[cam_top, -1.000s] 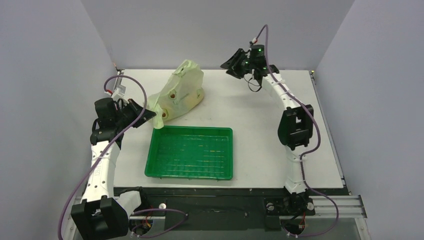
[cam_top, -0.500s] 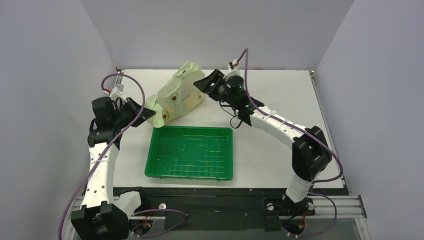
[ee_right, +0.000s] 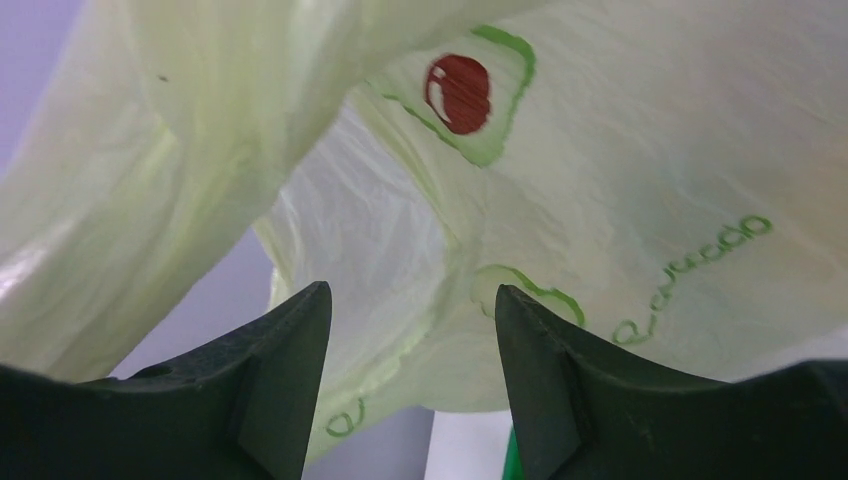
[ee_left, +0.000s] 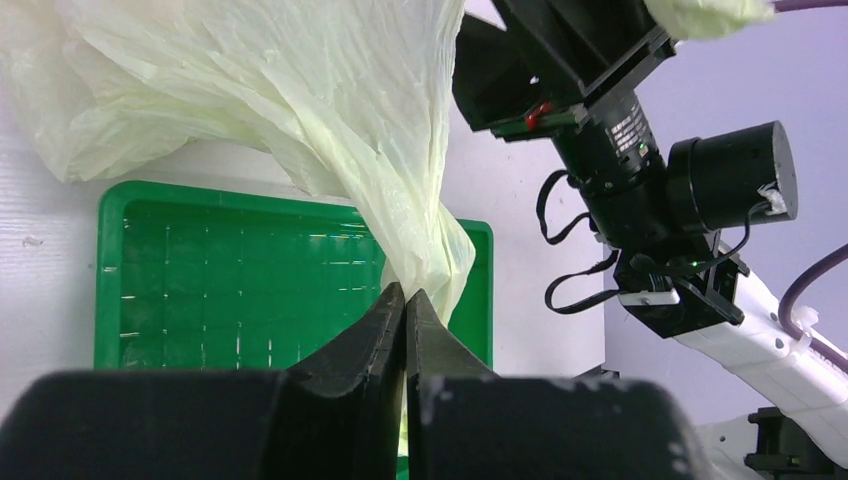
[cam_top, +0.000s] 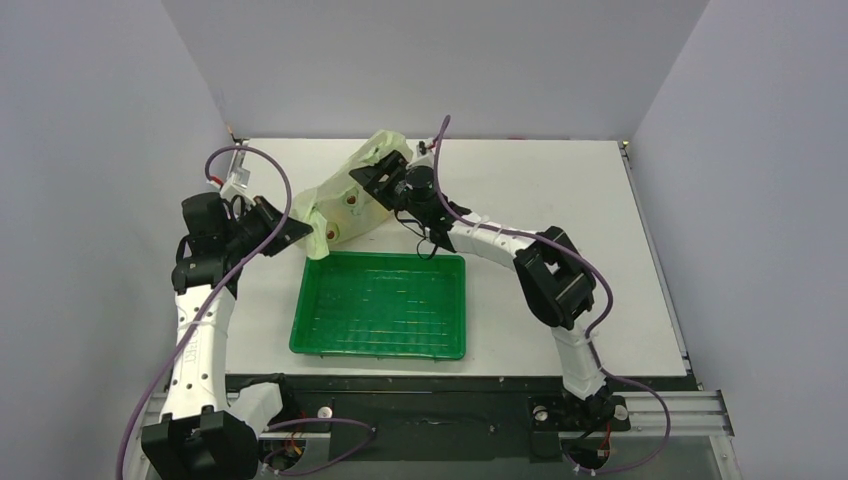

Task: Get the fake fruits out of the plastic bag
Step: Adjust the plastic bag at the center of the board.

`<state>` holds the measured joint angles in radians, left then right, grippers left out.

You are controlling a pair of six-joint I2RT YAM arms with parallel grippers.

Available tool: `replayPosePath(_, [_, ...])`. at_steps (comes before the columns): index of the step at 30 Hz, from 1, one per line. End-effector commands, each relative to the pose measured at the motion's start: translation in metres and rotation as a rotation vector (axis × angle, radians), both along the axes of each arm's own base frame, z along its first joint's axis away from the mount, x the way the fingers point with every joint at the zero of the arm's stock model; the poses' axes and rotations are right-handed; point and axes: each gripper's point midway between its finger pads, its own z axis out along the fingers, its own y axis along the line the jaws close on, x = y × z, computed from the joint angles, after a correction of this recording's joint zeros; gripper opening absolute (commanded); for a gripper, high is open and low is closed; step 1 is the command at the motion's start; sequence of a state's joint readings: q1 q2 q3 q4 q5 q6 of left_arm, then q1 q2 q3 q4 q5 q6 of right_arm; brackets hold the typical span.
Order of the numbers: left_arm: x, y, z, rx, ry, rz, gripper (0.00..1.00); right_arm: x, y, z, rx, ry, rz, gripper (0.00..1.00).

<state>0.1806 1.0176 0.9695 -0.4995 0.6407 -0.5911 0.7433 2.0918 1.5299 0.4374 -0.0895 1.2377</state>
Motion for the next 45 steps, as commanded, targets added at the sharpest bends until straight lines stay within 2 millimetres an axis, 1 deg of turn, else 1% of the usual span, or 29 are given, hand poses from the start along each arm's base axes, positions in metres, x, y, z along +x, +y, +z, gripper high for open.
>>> replayPosePath(1, [-0.003,-0.004,0.022,0.0,-0.075,-0.03,0.0,0.015,0.012,0.053,0.113,-0.091,-0.054,0.56])
replayPosePath(3, [-0.005,-0.005,0.021,0.0,-0.066,-0.043,0.0,0.021,0.016,0.051,0.098,-0.071,-0.086,0.51])
replayPosePath(6, [-0.005,-0.003,0.027,0.022,-0.069,-0.045,0.0,0.022,0.018,0.031,0.028,-0.009,-0.145,0.43])
replayPosePath(7, [-0.006,-0.001,0.026,0.032,-0.059,-0.036,0.0,0.021,0.017,0.023,-0.004,0.015,-0.16,0.36])
replayPosePath(8, [-0.005,0.0,0.029,0.048,-0.069,-0.034,0.0,0.02,0.015,0.021,-0.023,0.022,-0.186,0.32])
replayPosePath(10, [-0.005,0.003,0.032,0.073,-0.07,-0.024,0.0,0.018,0.009,0.008,-0.097,0.043,-0.221,0.3])
replayPosePath(13, [-0.006,0.009,0.034,0.113,-0.069,-0.007,0.1,0.019,0.003,0.003,-0.153,0.029,-0.236,0.26])
replayPosePath(14, [-0.008,0.01,0.034,0.124,-0.058,-0.002,0.15,0.019,0.002,0.002,-0.164,0.027,-0.234,0.18])
replayPosePath(15, [-0.008,0.015,0.036,0.158,-0.072,0.006,0.18,0.017,0.001,0.003,-0.179,0.016,-0.225,0.14])
replayPosePath(16, [-0.01,0.016,0.036,0.176,-0.071,0.009,0.25,0.017,0.0,0.002,-0.186,0.012,-0.217,0.05])
replayPosePath(17, [-0.01,0.018,0.041,0.21,-0.098,0.001,0.28,0.014,-0.001,0.002,-0.2,0.001,-0.201,0.01])
replayPosePath(18, [-0.011,0.022,0.042,0.239,-0.095,0.017,0.33,0.012,-0.002,-0.002,-0.214,-0.008,-0.19,0.0])
replayPosePath(19, [-0.01,0.025,0.051,0.275,-0.124,0.016,0.35,0.009,-0.003,0.005,-0.205,-0.019,-0.173,0.0])
replayPosePath(20, [-0.009,0.03,0.052,0.303,-0.122,0.032,0.38,0.005,-0.006,0.007,-0.199,-0.029,-0.167,0.0])
replayPosePath(22, [-0.001,0.033,0.065,0.358,-0.158,0.031,0.41,-0.001,-0.008,0.011,-0.173,-0.041,-0.142,0.0])
replayPosePath(23, [0.006,0.027,0.074,0.387,-0.189,0.006,0.43,-0.002,-0.008,0.016,-0.153,-0.052,-0.137,0.0])
replayPosePath(24, [0.013,0.03,0.083,0.436,-0.215,0.021,0.44,-0.006,-0.008,0.016,-0.141,-0.046,-0.12,0.0])
replayPosePath(25, [0.021,0.018,0.081,0.455,-0.214,-0.011,0.46,-0.007,-0.007,0.019,-0.122,-0.052,-0.109,0.0])
replayPosePath(26, [0.029,0.017,0.087,0.498,-0.228,0.005,0.47,-0.009,-0.006,0.02,-0.105,-0.043,-0.091,0.0])
replayPosePath(27, [0.039,0.003,0.078,0.52,-0.209,-0.025,0.48,-0.01,-0.006,0.023,-0.086,-0.048,-0.084,0.0])
replayPosePath(28, [0.047,-0.004,0.079,0.519,-0.205,-0.036,0.48,-0.011,-0.007,0.023,-0.073,-0.039,-0.077,0.0])
replayPosePath(29, [0.056,-0.014,0.07,0.519,-0.18,-0.063,0.48,-0.011,-0.007,0.026,-0.058,-0.045,-0.074,0.0])
replayPosePath(30, [0.06,-0.019,0.071,0.508,-0.177,-0.066,0.47,-0.013,-0.008,0.024,-0.056,-0.039,-0.072,0.0])
replayPosePath(31, [0.069,-0.028,0.062,0.504,-0.161,-0.091,0.47,-0.013,-0.01,0.023,-0.051,-0.037,-0.073,0.0])
replayPosePath(34, [0.078,-0.052,0.049,0.53,-0.165,-0.162,0.46,-0.013,-0.015,0.023,-0.03,-0.033,-0.07,0.0])
replayPosePath(38, [0.094,-0.07,0.024,0.582,-0.137,-0.211,0.47,-0.014,-0.019,0.025,0.018,-0.028,-0.049,0.0])
replayPosePath(41, [0.103,-0.081,0.016,0.582,-0.131,-0.238,0.47,-0.012,-0.022,0.024,0.026,-0.024,-0.052,0.0])
replayPosePath(42, [0.107,-0.085,0.008,0.584,-0.112,-0.245,0.47,-0.011,-0.023,0.024,0.026,-0.019,-0.055,0.0])
replayPosePath(45, [0.119,-0.087,0.003,0.592,-0.1,-0.235,0.47,-0.009,-0.027,0.026,0.041,-0.022,-0.055,0.0])
